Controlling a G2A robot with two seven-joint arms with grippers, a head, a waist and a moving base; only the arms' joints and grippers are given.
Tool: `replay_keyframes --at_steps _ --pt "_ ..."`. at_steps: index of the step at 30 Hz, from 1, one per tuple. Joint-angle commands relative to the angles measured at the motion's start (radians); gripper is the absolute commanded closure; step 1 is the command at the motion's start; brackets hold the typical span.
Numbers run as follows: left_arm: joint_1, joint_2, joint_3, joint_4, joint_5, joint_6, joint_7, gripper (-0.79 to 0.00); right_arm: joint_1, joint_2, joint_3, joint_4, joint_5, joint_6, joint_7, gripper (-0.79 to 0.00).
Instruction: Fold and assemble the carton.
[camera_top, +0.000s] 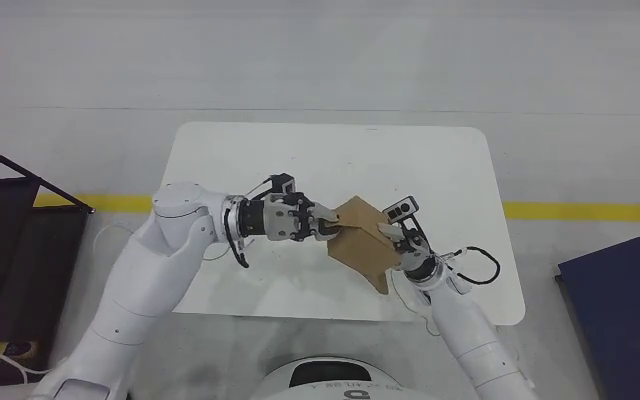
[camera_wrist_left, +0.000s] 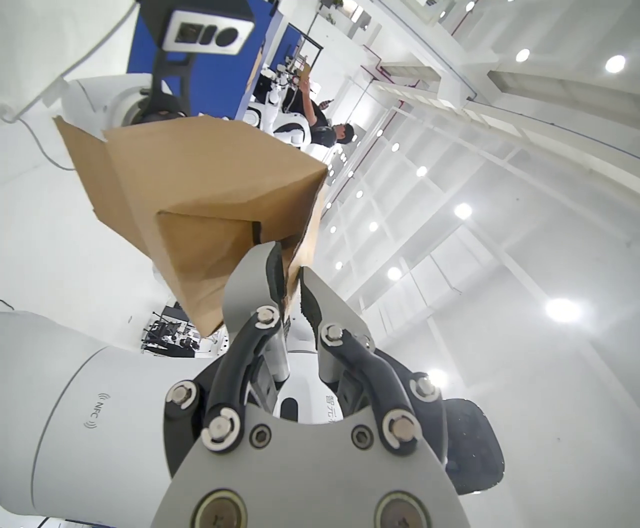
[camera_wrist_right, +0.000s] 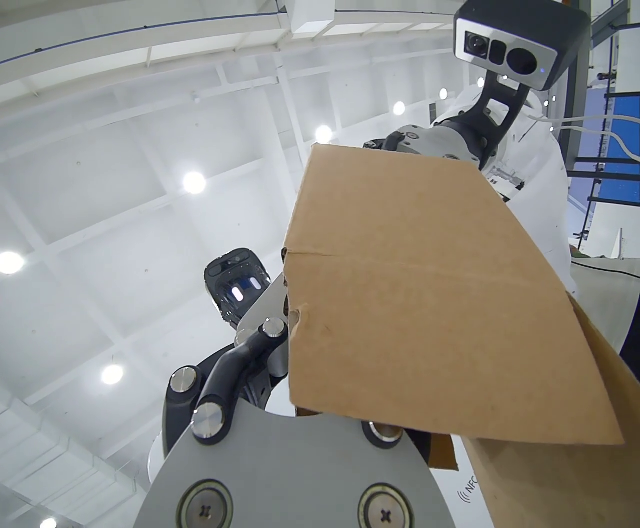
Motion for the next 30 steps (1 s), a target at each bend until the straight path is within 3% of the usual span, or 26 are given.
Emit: replay_keyframes --at_steps 1,8,23,30 --pt "0.006 0.005 -0.002 0.002 0.017 0.004 -0.012 0.0 0.001 0.0 -0.001 0.0 0.0 0.0 0.0 0.0" --pt "0.003 0.023 0.009 -0.008 0.105 0.036 -0.096 -0.175 0.003 0.002 -0.008 -0.01 -0.039 -0.002 0.004 0.0" --pt "-0.006 0.05 -0.006 -0.021 0.165 0.042 -0.134 -0.243 -0.001 0.01 -0.015 -0.034 -0.109 -0.005 -0.034 0.0" --pt "-0.001 0.065 -0.052 -0.046 0.17 0.043 -0.123 -0.265 0.01 0.01 -0.024 -0.04 -0.109 -0.009 -0.037 0.0"
